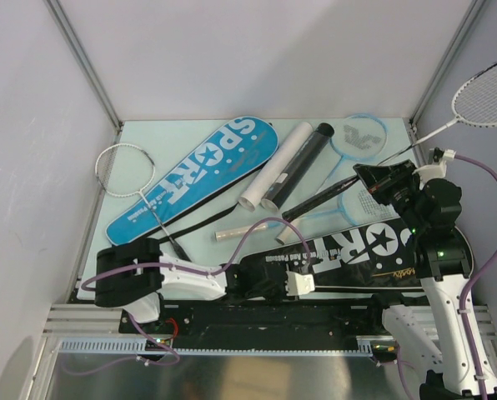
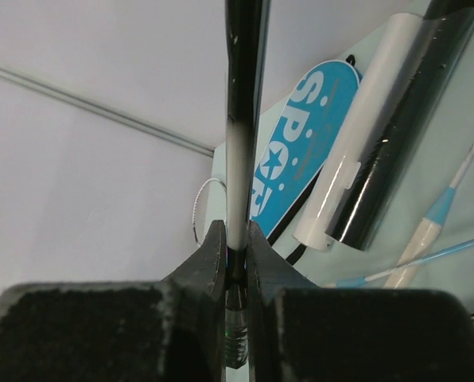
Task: Pack up the badminton gear
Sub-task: Open the racket bag at the center of the board.
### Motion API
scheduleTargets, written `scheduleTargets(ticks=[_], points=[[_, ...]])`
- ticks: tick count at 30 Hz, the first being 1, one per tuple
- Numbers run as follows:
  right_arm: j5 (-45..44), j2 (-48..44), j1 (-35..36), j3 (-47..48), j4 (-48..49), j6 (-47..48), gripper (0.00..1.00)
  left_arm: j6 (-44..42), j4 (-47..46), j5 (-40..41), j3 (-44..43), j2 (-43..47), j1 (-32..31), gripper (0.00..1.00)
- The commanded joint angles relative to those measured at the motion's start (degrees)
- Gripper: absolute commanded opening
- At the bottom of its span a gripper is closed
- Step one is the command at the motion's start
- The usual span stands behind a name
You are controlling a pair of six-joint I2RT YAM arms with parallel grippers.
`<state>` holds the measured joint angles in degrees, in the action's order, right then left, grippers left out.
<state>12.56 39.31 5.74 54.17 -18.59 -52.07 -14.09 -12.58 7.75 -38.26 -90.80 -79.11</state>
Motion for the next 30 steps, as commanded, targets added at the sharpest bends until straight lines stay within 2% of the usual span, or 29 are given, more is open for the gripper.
scheduleTargets(ticks=[1, 6, 10, 11, 18, 23, 30], points=[[-3.0, -1.4, -0.3, 2.6, 2.3, 2.6, 0.0, -1.4, -3.0, 5.2, -0.7, -2.2, -0.4, 0.57], [-4.2, -2.2, -0.4, 2.7, 1.6, 2.6, 0.0, 0.0, -3.3, 5.0, -0.6, -3.0, -1.2, 0.36], [-6.3, -3.1, -0.5, 2.9, 1.1, 2.8, 0.0, 1.7, -3.2, 7.3, 0.7, 0.9, -2.6, 0.07], [-7.0, -3.3, -0.5, 3.1, 0.8, 2.8, 0.0, 2.2, -3.2, 7.6, 1.1, 3.1, -2.8, 0.04], [-11.6, -4.5, -0.6, 5.2, -0.6, 3.4, 0.0, 5.8, 2.3, 13.0, -0.3, 19.8, -2.6, 0.0], [-14.8, -5.5, -0.8, 7.8, -0.5, 2.6, 0.0, 10.7, 10.6, 12.5, -6.0, 25.8, 1.5, 0.0], [-17.9, -5.5, -0.8, 14.3, -0.4, 2.7, 0.0, 13.3, 18.4, 13.0, -12.9, 32.6, 7.1, 0.0]])
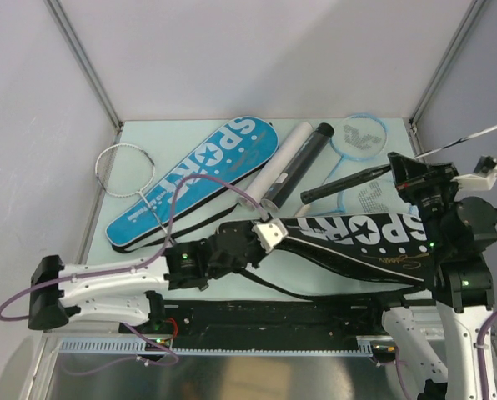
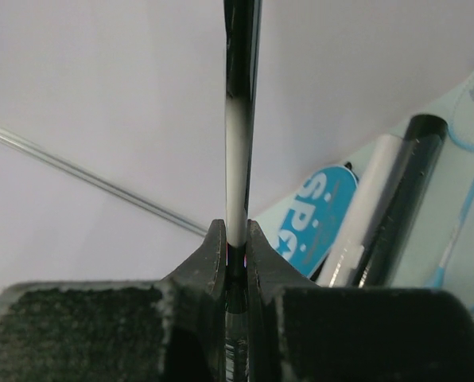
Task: Pack up the badminton gear
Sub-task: Open the racket bag at the center of the board.
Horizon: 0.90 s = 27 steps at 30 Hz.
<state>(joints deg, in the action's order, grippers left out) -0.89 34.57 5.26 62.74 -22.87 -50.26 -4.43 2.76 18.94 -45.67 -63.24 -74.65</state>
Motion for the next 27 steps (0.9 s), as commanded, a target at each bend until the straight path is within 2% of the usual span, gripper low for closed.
scheduleTargets(ticks=[1, 8, 13, 18, 23, 25, 27], points=[[-4.6, -0.8, -0.3, 6.8, 3.9, 1.0, 0.0, 4.6, 3.6, 1.3, -6.4, 6.1, 4.0, 0.0], [-4.6, 0.4, -0.3, 11.3, 3.3, 2.6, 0.0, 7.5, 7.1, 2.4, -14.2, 7.7, 13.8, 0.0], [-0.8, 3.0, -0.3, 13.6, 2.3, 4.3, 0.0, 12.0, 8.9, 3.8, -20.7, 5.7, 21.6, 0.0], [9.4, 8.1, -0.2, 15.8, -0.3, 5.3, 0.0, 20.5, 9.1, 11.0, -23.4, 3.9, 26.6, 0.0], [22.1, 11.0, -0.1, 12.7, -1.7, 5.3, 0.0, 29.2, 8.8, 17.7, -19.2, 5.8, 30.5, 0.0], [28.8, 11.2, 0.0, 10.6, -2.2, 4.5, 0.0, 31.3, 8.8, 18.1, -16.2, 7.1, 31.2, 0.0], [38.1, 11.1, 0.4, 7.1, -1.7, 2.2, 0.0, 33.3, 8.8, 15.2, -12.6, 8.2, 31.4, 0.0]])
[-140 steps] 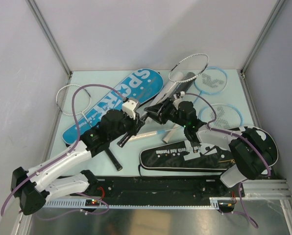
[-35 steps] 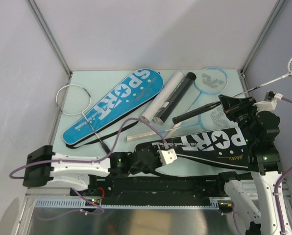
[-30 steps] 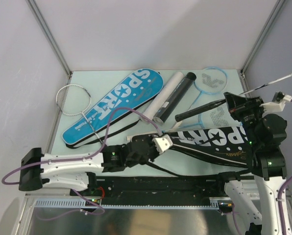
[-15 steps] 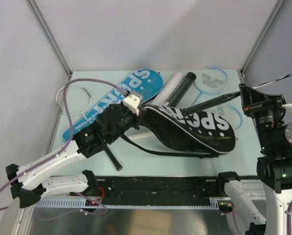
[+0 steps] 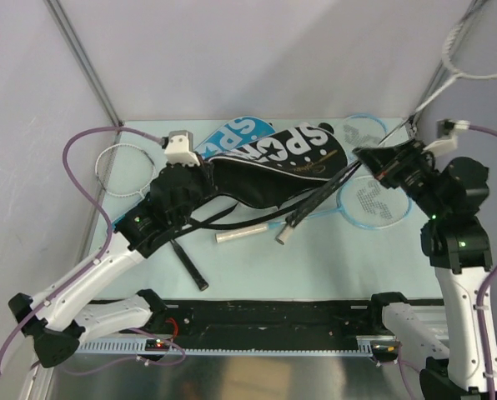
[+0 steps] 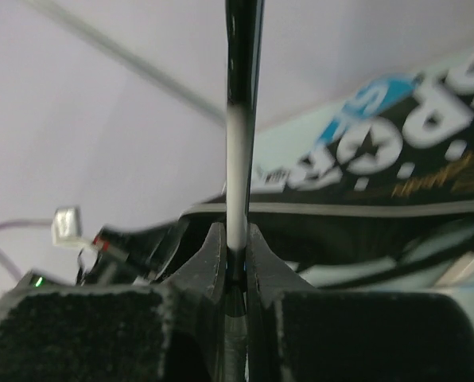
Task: Pack up the badminton gear
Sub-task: Open the racket bag at the center of the board.
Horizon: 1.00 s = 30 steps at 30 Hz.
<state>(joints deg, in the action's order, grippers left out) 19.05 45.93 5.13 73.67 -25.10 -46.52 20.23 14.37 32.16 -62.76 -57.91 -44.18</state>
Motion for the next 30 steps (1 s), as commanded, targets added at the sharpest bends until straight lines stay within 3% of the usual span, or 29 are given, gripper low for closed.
scheduleTargets(ticks=[1, 4, 9, 20, 24, 30], points=[[21.0, -1.1, 1.4, -5.9, 1.0, -2.8, 0.0, 9.7, -2.8, 0.6, 6.1, 3.5, 0.9, 0.0], [25.1, -5.2, 5.8, -15.8, 4.8, -8.7, 0.0, 13.3, -2.8, -4.6, 12.2, 5.0, 1.0, 0.0], [20.6, -13.9, 19.6, -32.3, 9.6, -19.4, 0.0, 16.2, -3.0, -7.9, 19.8, 7.6, 0.9, 0.0], [-4.9, -29.4, 52.5, -58.6, 20.1, -38.9, 0.0, 17.7, -5.5, -10.6, 26.5, 10.2, 0.9, 0.0], [-10.8, -30.4, 58.8, -66.2, 29.3, -43.8, 0.0, 18.1, -6.7, -11.5, 27.5, 10.6, 0.9, 0.0], [-9.4, -21.1, 60.3, -66.1, 43.5, -42.8, 0.0, 18.4, -12.0, -15.3, 31.0, 12.6, 0.9, 0.0]])
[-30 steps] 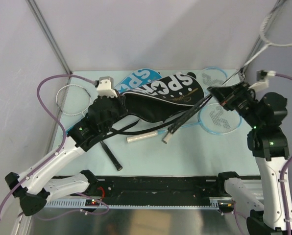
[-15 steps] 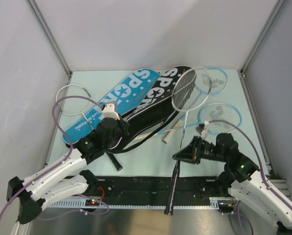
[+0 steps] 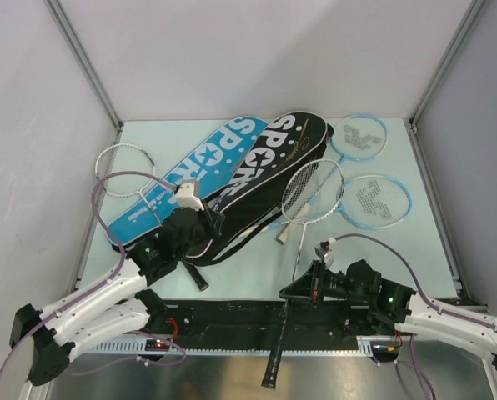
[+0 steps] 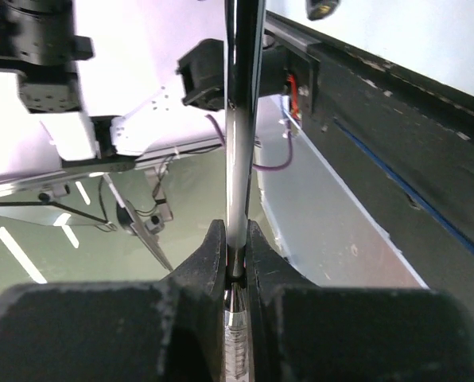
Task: Pack up the badminton gear
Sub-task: Open the racket bag at the center of the board, then place the racket in the racket bag.
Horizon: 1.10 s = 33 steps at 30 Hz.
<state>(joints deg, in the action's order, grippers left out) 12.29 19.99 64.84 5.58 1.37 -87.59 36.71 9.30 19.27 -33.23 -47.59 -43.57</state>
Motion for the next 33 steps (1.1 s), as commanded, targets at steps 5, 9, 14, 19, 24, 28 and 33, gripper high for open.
scheduleTargets(ticks=[5, 9, 14, 19, 24, 28, 33], points=[[0.6, 15.7, -0.2, 3.6, 29.4, -2.6, 0.0, -0.2, -11.3, -5.7, 4.2, 4.8, 0.2, 0.0], [4.3, 23.0, -2.8, 5.8, 37.4, -4.1, 0.0, -3.2, -15.1, -9.8, 6.3, 7.6, 0.2, 0.0], [9.5, 28.1, -8.4, 9.1, 41.5, -4.5, 0.0, -6.6, -16.6, -16.7, 6.8, 8.5, 0.1, 0.0], [17.2, 34.0, -16.5, 11.1, 47.2, -7.9, 0.0, -9.3, -17.1, -21.4, 6.7, 8.4, 0.1, 0.0], [22.3, 41.6, -21.4, 14.5, 51.1, -9.8, 0.0, -10.4, -17.6, -24.0, 5.8, 6.9, 0.1, 0.0], [25.2, 48.6, -24.7, 18.4, 51.3, -8.6, 0.0, -10.4, -18.0, -27.1, 4.8, 5.5, 0.0, 0.0], [30.1, 59.0, -28.2, 20.5, 59.5, -11.1, 0.0, -11.2, -18.1, -29.6, 4.3, 4.4, 0.0, 0.0]])
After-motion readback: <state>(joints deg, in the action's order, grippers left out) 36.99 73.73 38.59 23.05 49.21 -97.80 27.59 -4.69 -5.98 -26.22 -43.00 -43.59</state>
